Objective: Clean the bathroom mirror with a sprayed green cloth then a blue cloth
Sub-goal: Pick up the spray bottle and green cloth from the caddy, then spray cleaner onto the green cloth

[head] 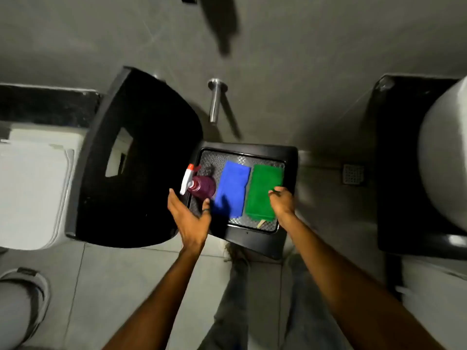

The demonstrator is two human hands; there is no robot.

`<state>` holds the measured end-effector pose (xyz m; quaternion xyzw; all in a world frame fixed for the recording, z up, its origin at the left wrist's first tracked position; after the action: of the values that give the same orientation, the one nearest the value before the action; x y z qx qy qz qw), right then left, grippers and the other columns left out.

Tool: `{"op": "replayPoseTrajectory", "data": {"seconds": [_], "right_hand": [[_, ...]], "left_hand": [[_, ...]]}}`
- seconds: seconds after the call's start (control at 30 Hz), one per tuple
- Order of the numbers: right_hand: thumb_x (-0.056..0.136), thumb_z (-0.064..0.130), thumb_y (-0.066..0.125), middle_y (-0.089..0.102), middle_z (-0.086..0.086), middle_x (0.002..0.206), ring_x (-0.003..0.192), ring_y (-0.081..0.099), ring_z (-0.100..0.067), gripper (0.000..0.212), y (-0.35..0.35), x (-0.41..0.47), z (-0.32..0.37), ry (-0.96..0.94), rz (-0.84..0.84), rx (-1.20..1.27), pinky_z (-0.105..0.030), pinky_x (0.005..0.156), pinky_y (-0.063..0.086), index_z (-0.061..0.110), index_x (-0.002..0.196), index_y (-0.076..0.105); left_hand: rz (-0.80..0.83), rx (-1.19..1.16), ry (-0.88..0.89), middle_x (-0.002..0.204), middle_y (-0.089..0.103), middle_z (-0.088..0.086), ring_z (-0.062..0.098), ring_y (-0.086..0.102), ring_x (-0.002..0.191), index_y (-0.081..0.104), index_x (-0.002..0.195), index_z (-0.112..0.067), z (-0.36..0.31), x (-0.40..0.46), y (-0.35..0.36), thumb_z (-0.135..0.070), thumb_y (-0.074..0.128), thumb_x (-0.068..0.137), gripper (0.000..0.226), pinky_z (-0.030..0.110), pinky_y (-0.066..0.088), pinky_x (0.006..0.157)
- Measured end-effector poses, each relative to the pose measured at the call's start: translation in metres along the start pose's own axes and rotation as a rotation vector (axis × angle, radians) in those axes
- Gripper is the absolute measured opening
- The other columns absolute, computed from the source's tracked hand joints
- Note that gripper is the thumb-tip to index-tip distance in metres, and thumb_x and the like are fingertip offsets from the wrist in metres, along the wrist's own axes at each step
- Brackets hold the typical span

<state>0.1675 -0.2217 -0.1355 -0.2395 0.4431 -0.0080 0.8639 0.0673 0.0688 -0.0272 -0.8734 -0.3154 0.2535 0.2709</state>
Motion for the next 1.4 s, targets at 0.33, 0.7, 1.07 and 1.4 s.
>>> {"op": "replayPoseTrajectory", "data": {"seconds": [0.33,0.7,1.07,1.4], "right_hand": [[0.079,0.027,0.075,0.058,-0.022,0.133,0.12,0.058,-0.042,0.063,0.034,0.066,-0.031,0.055,-0.465,-0.039,-0.046,0.097,0.048,0.004,0.133,0.05],[0.09,0.0,0.057,0.075,-0.008,0.092,0.08,0.072,-0.023,0.026,0.057,0.068,-0.009,0.039,0.201,0.857,-0.042,0.083,0.058,0.003,0.113,0.067],[0.09,0.042,0.048,0.073,-0.011,0.122,0.115,0.069,-0.028,0.047,-0.091,-0.134,0.213,-0.258,0.705,1.07,-0.052,0.096,0.055,0.012,0.118,0.072],[0.089,0.054,0.051,0.066,-0.014,0.135,0.127,0.061,-0.032,0.062,-0.256,-0.319,0.417,-0.795,0.795,0.843,-0.051,0.101,0.051,0.01,0.132,0.063]], "left_hand": [[0.116,-0.33,0.082,0.12,0.068,-0.021,0.016,0.072,0.111,0.052,0.142,-0.031,0.054,0.118,0.042,-0.034,0.087,0.078,0.073,0.033,0.058,0.095],[0.227,-0.292,0.35,0.12,0.066,0.016,0.005,0.073,0.098,0.06,0.122,0.0,-0.008,0.132,0.062,0.016,0.043,0.071,0.056,0.025,0.06,0.085],[0.356,-0.533,0.457,0.108,0.066,0.01,-0.003,0.07,0.093,0.046,0.136,-0.021,-0.252,0.019,-0.031,0.01,0.06,0.093,0.055,0.021,0.053,0.095],[0.553,-0.673,0.88,0.096,0.079,-0.009,0.017,0.077,0.093,0.07,0.112,-0.052,-0.515,-0.077,-0.147,-0.026,0.051,0.103,0.034,0.04,0.066,0.063]]}}
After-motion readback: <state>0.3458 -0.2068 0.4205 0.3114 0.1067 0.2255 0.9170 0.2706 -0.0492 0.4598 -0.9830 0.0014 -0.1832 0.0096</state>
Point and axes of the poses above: each hand's wrist, its own x-axis towards the middle knuckle, its own y-axis out of the palm, z = x × y, the point moved 10 cm from there along x, towards the middle knuckle
